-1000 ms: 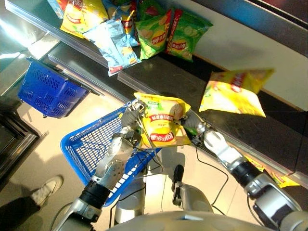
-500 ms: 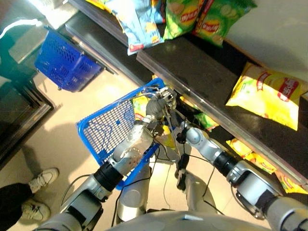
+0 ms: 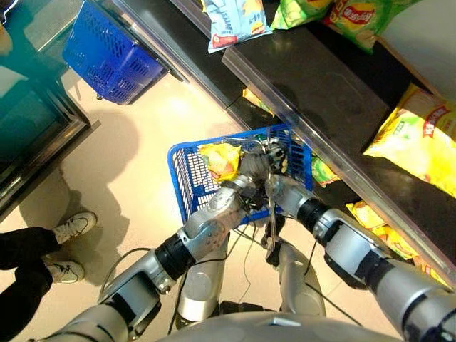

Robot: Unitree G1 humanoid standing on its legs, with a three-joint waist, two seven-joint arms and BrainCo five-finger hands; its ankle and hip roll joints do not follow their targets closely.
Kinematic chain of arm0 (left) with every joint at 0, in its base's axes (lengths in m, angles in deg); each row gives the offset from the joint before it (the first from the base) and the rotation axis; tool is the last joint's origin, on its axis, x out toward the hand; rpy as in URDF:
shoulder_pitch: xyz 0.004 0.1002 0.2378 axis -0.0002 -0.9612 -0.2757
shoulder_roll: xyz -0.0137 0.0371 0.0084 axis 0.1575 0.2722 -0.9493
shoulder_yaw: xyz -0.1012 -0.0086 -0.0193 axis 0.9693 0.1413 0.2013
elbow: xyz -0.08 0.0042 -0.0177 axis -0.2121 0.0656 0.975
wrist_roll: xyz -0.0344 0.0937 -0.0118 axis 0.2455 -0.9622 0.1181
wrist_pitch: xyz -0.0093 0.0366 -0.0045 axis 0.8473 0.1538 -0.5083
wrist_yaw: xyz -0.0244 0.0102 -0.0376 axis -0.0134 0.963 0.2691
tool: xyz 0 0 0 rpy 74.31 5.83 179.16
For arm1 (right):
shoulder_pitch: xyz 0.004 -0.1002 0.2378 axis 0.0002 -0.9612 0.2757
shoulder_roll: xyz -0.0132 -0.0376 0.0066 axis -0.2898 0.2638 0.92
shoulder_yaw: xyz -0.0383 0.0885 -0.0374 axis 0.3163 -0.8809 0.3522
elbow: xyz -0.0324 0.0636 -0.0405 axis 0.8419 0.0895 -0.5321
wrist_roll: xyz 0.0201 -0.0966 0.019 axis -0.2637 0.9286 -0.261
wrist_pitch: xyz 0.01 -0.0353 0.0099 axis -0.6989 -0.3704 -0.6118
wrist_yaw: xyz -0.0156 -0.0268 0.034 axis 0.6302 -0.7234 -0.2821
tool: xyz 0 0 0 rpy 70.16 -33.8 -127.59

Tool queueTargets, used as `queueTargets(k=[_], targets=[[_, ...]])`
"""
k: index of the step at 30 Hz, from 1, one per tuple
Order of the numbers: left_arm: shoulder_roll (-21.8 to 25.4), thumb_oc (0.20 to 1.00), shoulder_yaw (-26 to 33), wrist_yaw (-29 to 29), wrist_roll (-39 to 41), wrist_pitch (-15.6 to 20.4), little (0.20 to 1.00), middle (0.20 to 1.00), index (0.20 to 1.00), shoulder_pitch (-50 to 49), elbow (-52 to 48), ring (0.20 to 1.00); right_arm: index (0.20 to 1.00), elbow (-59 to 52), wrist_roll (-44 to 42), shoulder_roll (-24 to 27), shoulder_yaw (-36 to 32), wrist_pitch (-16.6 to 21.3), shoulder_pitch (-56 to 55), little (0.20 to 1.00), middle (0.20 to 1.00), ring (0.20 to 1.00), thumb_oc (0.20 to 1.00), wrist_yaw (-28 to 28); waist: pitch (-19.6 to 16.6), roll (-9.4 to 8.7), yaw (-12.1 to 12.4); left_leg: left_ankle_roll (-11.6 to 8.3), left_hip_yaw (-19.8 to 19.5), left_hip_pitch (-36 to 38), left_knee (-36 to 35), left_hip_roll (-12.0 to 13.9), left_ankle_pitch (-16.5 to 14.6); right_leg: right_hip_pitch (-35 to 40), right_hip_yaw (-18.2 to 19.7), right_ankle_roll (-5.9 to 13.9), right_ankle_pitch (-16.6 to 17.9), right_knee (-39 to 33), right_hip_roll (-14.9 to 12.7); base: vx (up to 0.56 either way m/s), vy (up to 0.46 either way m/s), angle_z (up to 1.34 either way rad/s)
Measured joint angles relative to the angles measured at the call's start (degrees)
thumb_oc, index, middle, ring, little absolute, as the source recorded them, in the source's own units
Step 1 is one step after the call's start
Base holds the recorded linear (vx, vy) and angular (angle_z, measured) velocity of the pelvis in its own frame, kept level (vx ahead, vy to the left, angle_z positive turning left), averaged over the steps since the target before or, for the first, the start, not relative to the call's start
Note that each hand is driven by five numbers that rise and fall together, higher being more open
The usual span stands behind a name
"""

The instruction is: Pick up the snacks into the basket

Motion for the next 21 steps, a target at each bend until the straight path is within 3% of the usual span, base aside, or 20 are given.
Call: queueTargets(k=[5,6,7,10,13,14,16,21], targets=[[0.1,0.2,0.0,0.0,1.0,0.0,0.2,0.2,0.2,0.9,0.0,0.2,0.2,0.3,-2.0,0.1,-0.5,-0.1,0.7,0.2,0.2,0.2,0.2,1.2,0.3,0.47,1.0,-0.06,-0.9,-0.7,0.2,-0.2,0.0,0.0,-1.0,0.0,-0.1,-0.2,0.2,0.01,0.013,0.09],[0.1,0.2,0.0,0.0,1.0,0.0,0.2,0.2,0.2,0.9,0.0,0.2,0.285,0.3,-2.1,0.1,-0.6,-0.1,0.7,0.285,0.285,0.285,0.285,1.3,0.3,0.48,1.0,-0.06,-1.0,-0.8,0.3,-0.3,0.0,0.0,-1.1,0.03,-0.1,-0.2,0.0,0.02,0.037,0.12],[0.1,0.2,0.0,0.0,1.0,0.0,0.2,0.2,0.2,0.9,0.0,0.2,1.0,0.3,-2.3,0.1,-1.0,-0.1,0.6,1.0,1.0,1.0,1.0,1.7,0.3,0.48,0.9,-0.05,-1.1,-0.8,0.3,-0.4,0.0,0.0,-1.3,0.11,-0.2,-0.2,-0.3,0.02,0.042,0.07],[0.3,0.2,0.3,-0.1,1.0,0.0,0.2,0.2,0.2,1.2,-0.1,0.2,1.0,0.0,-4.7,0.0,-2.3,-0.4,0.3,1.0,1.0,1.0,1.0,2.3,0.3,0.48,0.8,-0.04,-1.0,-0.7,0.4,-0.7,0.0,0.1,-1.3,0.2,-0.2,-0.2,-0.6,0.03,0.054,0.02],[0.7,0.2,2.1,-0.6,1.0,0.0,0.2,0.2,0.2,1.0,-0.7,0.2,1.0,-7.6,-5.8,2.0,-3.5,-0.7,-4.0,1.0,1.0,1.0,1.0,2.4,0.3,0.39,0.5,0.0,-0.5,-0.1,0.4,-0.6,0.0,0.6,-1.0,0.25,-0.2,-0.2,-0.7,0.04,0.1,-0.09],[1.2,0.2,4.9,-0.5,0.9,0.0,0.2,0.2,0.2,0.2,-0.7,0.2,1.0,-14.2,-5.9,3.1,-4.7,-0.6,-7.2,1.0,1.0,1.0,1.0,2.4,0.5,0.19,0.8,0.19,0.3,0.7,0.3,-0.5,-0.2,1.0,-0.2,0.3,-0.1,-0.2,-0.6,0.02,0.071,-0.18],[1.8,0.2,10.2,0.3,0.7,0.2,0.2,0.2,0.2,-1.7,-0.5,0.2,1.0,-21.1,-5.9,3.8,-6.0,-0.4,-10.8,1.0,1.0,1.0,1.0,2.6,0.6,-0.1,-0.7,0.53,1.5,1.9,0.3,-0.3,-0.5,1.7,0.9,0.36,0.0,-0.1,-0.6,0.04,0.122,-0.28],[1.6,0.2,20.8,1.9,-3.6,2.5,0.2,0.2,0.2,-9.2,-0.4,0.2,1.0,-33.4,-7.6,8.9,-13.6,1.1,-19.4,1.0,1.0,1.0,1.0,2.0,0.2,-1.46,-2.6,1.45,5.3,3.8,0.3,0.0,-1.3,2.0,4.6,0.83,1.0,-0.5,-0.6,0.03,0.15,-0.37]])
